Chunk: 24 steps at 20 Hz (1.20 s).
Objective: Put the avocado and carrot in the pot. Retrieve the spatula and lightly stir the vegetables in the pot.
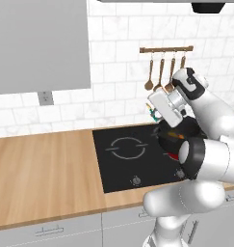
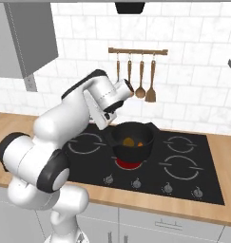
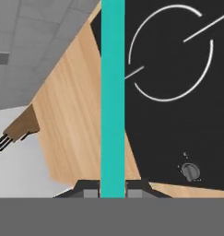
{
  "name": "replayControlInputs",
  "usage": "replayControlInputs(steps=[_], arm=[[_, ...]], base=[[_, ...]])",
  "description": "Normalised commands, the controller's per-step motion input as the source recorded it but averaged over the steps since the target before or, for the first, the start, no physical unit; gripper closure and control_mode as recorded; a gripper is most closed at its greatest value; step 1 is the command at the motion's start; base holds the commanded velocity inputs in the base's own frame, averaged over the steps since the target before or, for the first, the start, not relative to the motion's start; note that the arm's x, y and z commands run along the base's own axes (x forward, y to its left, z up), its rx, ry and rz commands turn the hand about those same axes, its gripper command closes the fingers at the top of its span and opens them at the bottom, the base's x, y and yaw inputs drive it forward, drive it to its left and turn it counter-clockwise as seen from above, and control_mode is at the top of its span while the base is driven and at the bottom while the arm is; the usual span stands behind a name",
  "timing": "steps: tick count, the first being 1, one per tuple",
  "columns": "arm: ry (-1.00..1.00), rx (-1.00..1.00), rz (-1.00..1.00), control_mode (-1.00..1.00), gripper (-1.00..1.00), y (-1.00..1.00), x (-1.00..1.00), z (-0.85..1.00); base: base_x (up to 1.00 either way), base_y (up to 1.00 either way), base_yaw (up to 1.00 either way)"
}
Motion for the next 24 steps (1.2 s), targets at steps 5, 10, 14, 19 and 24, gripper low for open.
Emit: replayControlInputs(steps=[5, 10, 14, 19, 24], arm=[[0.13, 0.11, -0.09, -1.0, 1.0, -0.09, 0.05, 0.04], [0.28, 0.0, -0.19, -1.0, 1.0, -0.07, 0.05, 0.0], [0.25, 0.01, -0.25, -1.0, 1.0, -0.02, 0.22, 0.0], [0.33, 0.04, -0.31, -1.0, 1.0, -0.06, 0.18, 0.02], [0.34, 0.03, -0.26, -1.0, 1.0, -0.25, 0.08, 0.02]], base=[[0.0, 0.0, 0.0], [0.0, 0.0, 0.0], [0.0, 0.0, 0.0], [0.0, 0.0, 0.0], [0.0, 0.0, 0.0]])
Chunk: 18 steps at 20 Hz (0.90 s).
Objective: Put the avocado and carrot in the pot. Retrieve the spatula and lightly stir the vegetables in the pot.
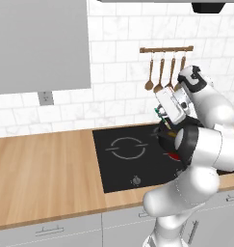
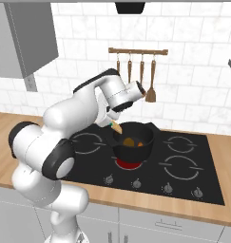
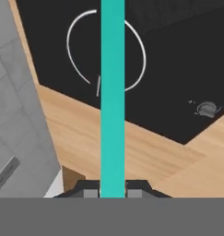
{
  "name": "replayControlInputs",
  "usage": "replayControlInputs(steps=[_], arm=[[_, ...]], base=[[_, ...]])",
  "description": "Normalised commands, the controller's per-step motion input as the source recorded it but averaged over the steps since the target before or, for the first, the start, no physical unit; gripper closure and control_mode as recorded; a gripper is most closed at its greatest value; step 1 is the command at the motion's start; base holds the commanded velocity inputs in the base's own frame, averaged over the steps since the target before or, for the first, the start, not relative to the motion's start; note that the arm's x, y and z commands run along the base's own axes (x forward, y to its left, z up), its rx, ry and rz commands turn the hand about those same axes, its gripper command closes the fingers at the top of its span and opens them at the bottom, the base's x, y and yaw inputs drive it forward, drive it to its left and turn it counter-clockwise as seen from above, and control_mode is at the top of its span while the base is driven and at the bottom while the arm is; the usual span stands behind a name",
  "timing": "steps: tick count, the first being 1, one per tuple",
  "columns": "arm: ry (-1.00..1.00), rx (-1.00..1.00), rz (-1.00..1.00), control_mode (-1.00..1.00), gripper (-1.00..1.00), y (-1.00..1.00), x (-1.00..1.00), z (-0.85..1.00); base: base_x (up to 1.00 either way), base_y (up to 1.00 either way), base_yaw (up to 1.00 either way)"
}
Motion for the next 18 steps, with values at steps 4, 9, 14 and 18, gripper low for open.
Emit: replayControlInputs(steps=[4, 9, 14, 18], arm=[[0.2, 0.03, -0.15, -1.0, 1.0, -0.2, 0.13, 0.0], [0.03, 0.23, -0.05, -1.0, 1.0, -0.36, 0.24, 0.0], [0.0, 0.24, -0.05, -1.0, 1.0, -0.41, 0.17, 0.0], [0.0, 0.12, -0.06, -1.0, 1.0, -0.38, 0.15, 0.0]], base=[[0.0, 0.0, 0.0], [0.0, 0.0, 0.0], [0.0, 0.0, 0.0], [0.0, 0.0, 0.0]])
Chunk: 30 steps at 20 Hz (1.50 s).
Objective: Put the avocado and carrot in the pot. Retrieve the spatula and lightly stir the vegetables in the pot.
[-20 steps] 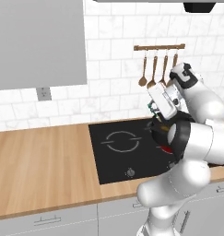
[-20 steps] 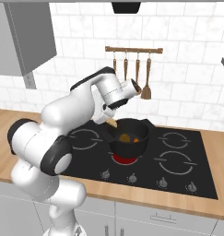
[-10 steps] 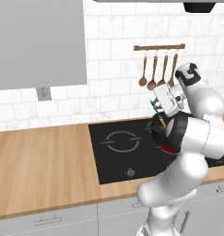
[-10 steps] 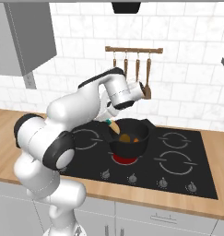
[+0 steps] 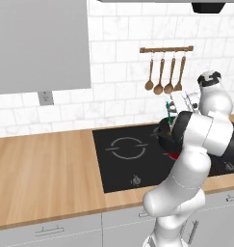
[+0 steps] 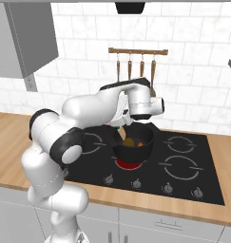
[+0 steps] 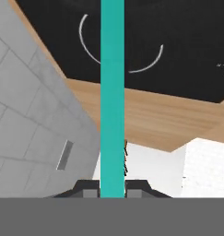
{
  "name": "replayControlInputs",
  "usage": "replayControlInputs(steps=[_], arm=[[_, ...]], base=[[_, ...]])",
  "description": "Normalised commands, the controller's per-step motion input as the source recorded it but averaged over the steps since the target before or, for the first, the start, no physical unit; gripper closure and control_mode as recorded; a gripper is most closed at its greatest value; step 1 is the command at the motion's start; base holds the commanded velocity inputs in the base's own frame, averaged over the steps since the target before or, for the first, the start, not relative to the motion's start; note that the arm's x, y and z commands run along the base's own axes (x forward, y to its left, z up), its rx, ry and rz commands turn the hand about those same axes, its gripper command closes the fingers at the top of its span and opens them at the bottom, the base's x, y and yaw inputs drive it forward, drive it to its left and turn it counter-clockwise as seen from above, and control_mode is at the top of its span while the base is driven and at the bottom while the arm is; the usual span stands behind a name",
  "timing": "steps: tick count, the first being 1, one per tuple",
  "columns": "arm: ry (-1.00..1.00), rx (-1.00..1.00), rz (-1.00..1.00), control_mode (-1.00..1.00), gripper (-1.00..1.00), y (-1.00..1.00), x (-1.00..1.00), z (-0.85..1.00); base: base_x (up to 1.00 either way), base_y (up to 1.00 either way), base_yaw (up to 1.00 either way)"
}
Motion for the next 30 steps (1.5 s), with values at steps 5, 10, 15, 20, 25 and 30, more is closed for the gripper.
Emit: replayControlInputs(steps=[5, 10, 15, 20, 25, 30], arm=[[0.0, 0.0, -0.06, -1.0, 1.0, -0.13, 0.18, -0.05], [0.09, 0.1, -0.02, -1.0, 1.0, -0.22, 0.19, 0.0], [0.08, 0.18, -0.03, -1.0, 1.0, -0.22, 0.22, 0.0], [0.0, 0.09, -0.24, -1.0, 1.0, -0.16, 0.17, -0.02], [0.0, 0.0, -0.32, -1.0, 1.0, -0.14, 0.01, -0.09], [0.03, 0.0, -0.36, -1.0, 1.0, -0.11, 0.14, -0.17]], base=[[0.0, 0.0, 0.0], [0.0, 0.0, 0.0], [0.0, 0.0, 0.0], [0.0, 0.0, 0.0], [0.0, 0.0, 0.0], [0.0, 0.0, 0.0]])
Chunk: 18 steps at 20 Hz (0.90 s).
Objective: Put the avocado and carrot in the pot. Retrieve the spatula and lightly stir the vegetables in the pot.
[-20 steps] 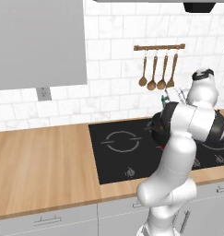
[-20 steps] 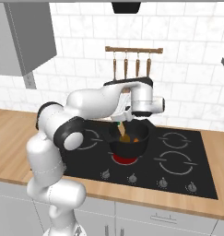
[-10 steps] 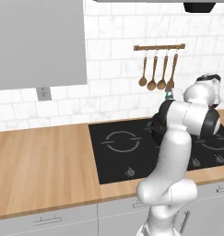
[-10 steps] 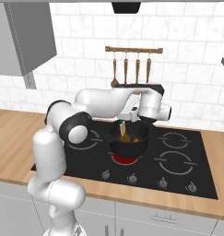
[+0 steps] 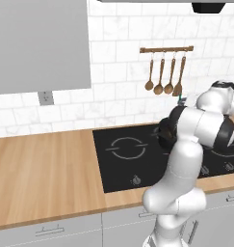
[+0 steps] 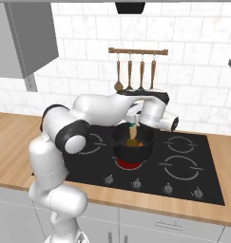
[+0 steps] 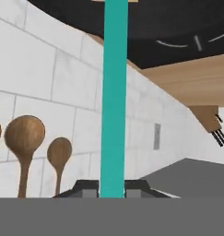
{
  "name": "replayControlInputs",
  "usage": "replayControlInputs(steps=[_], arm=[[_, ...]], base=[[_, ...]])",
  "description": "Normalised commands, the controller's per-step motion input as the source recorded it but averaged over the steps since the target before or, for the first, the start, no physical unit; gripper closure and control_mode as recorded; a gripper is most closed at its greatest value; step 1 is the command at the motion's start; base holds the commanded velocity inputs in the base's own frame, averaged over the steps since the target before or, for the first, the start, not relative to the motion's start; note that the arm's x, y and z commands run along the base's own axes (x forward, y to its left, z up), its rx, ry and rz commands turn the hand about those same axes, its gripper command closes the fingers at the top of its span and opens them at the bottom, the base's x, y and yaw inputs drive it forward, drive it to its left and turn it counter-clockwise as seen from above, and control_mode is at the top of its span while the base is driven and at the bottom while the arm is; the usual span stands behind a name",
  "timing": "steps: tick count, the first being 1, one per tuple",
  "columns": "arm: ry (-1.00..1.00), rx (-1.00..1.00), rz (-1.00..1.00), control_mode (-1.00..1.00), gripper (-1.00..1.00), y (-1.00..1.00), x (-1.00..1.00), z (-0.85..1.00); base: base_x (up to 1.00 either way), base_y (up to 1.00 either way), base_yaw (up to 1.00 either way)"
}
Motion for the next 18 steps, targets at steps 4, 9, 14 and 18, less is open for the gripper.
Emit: replayControlInputs(steps=[4, 9, 14, 18], arm=[[0.21, 0.0, -0.4, -1.0, 1.0, -0.25, 0.0, -0.01], [0.32, 0.0, -0.33, -1.0, 1.0, -0.36, -0.06, 0.0], [0.13, 0.05, -0.26, -1.0, 1.0, -0.2, -0.02, 0.0], [0.19, 0.1, -0.24, -1.0, 1.0, -0.33, -0.06, 0.01]], base=[[0.0, 0.0, 0.0], [0.0, 0.0, 0.0], [0.0, 0.0, 0.0], [0.0, 0.0, 0.0]])
